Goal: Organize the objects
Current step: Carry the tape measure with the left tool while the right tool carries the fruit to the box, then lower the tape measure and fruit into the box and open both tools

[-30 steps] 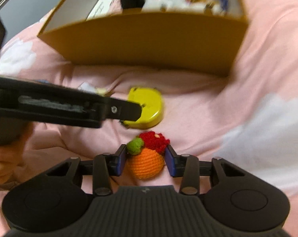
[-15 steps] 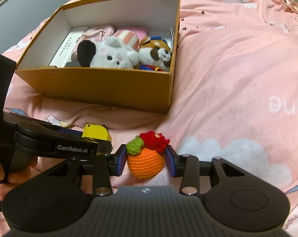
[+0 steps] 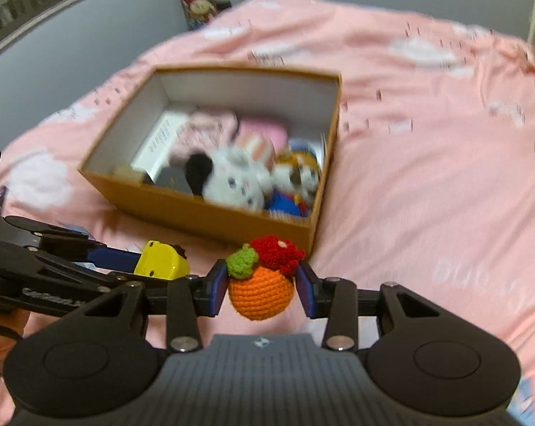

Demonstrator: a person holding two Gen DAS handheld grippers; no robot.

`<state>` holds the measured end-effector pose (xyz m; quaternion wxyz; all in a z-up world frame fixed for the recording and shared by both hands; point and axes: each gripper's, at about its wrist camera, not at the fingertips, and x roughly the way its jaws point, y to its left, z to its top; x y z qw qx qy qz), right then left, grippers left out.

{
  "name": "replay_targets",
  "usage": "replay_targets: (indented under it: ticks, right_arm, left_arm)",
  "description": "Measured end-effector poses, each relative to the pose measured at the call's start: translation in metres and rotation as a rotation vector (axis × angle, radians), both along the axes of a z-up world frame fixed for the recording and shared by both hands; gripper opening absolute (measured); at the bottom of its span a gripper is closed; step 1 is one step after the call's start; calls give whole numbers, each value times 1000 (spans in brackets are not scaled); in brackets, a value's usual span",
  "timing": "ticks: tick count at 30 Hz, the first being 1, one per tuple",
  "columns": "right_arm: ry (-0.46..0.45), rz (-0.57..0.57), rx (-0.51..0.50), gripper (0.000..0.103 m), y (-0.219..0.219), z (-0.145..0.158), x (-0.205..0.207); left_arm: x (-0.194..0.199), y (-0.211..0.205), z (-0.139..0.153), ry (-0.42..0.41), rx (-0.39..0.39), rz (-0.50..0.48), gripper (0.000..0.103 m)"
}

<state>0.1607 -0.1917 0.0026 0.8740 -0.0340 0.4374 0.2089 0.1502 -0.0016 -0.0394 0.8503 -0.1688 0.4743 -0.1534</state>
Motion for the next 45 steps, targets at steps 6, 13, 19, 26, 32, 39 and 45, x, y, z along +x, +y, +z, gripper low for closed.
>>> replay_targets:
  ticks: [6,13,19,26,32,39,45]
  right_arm:
    - [-137,51,-44,43,13,30,17]
    - [-192,96,-139,43,35,25,70]
    - [-190,146,-248,43,59,-4,119]
    - [-194,242,-405,43,81,-37,152]
    - [-162,262,-474,43,88,-60,172]
    - [-173,289,-530,45,93,-67,173]
    - [-205,286,-533,50,88,-54,162]
  left_arm:
    - [31,1,30,-141,30,46,60]
    - [81,9,27,-157,58,145,60]
    - [117,13,0,-106,39,196,60]
    - [148,15,-24,-63,61,229,60]
    - [164,16,-35,-31,51,234,60]
    - [177,13,-41,-12,45,225,60]
    - [184,7,-43,-17,44,224,60]
